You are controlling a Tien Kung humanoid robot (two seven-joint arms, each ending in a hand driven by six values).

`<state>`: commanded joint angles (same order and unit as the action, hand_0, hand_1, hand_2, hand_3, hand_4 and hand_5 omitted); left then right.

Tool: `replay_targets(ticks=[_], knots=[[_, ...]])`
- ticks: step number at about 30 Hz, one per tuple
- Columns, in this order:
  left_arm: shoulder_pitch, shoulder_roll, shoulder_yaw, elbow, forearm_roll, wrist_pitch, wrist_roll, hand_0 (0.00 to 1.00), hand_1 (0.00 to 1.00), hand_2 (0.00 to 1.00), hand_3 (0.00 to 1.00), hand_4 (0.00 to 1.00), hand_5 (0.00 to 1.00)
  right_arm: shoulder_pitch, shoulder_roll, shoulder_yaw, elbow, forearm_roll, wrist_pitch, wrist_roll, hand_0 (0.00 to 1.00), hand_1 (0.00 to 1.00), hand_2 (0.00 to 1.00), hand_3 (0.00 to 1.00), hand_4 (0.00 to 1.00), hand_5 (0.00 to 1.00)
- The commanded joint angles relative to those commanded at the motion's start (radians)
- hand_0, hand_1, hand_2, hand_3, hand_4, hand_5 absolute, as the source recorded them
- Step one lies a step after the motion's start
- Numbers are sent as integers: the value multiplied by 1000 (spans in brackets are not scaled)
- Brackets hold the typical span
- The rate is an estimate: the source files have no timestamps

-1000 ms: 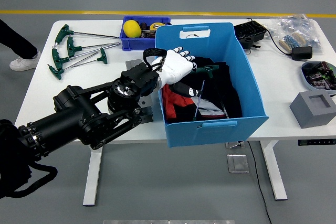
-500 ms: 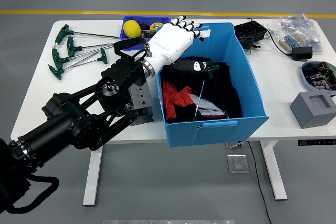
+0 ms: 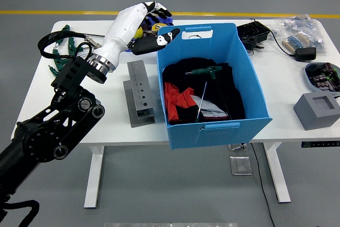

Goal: Lift tool from toolbox,place it in box,lift tool from toolbox,place it in box

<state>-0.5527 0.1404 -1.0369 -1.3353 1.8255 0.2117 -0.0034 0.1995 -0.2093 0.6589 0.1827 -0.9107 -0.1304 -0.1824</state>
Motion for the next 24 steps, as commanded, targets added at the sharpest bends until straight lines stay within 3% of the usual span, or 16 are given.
replay_targets(ticks=[7, 10, 14, 20, 24], knots=[[93, 17, -138, -40, -97, -154, -6, 353, 534, 598, 633, 769, 597, -9, 5, 13, -2, -16, 3, 1, 617, 624, 682, 549, 804, 641], [127, 18, -197, -46, -129, -183, -4, 355, 541, 607, 618, 747, 554, -10, 4, 9, -3, -11, 4, 3, 619, 620, 682, 549, 803, 640], [194, 28, -285, -40, -213, -187, 4, 349, 539, 604, 621, 741, 546, -7, 4, -2, -3, 4, 2, 7, 620, 619, 682, 548, 802, 638], [295, 60, -400, -14, -381, -155, 14, 341, 528, 590, 618, 740, 542, -11, 3, 5, -3, 6, -1, 6, 620, 619, 682, 549, 800, 634], [348, 50, -463, -12, -378, -152, 16, 341, 528, 590, 618, 740, 542, -15, 6, 9, -3, 2, -2, 5, 620, 619, 682, 549, 800, 634]])
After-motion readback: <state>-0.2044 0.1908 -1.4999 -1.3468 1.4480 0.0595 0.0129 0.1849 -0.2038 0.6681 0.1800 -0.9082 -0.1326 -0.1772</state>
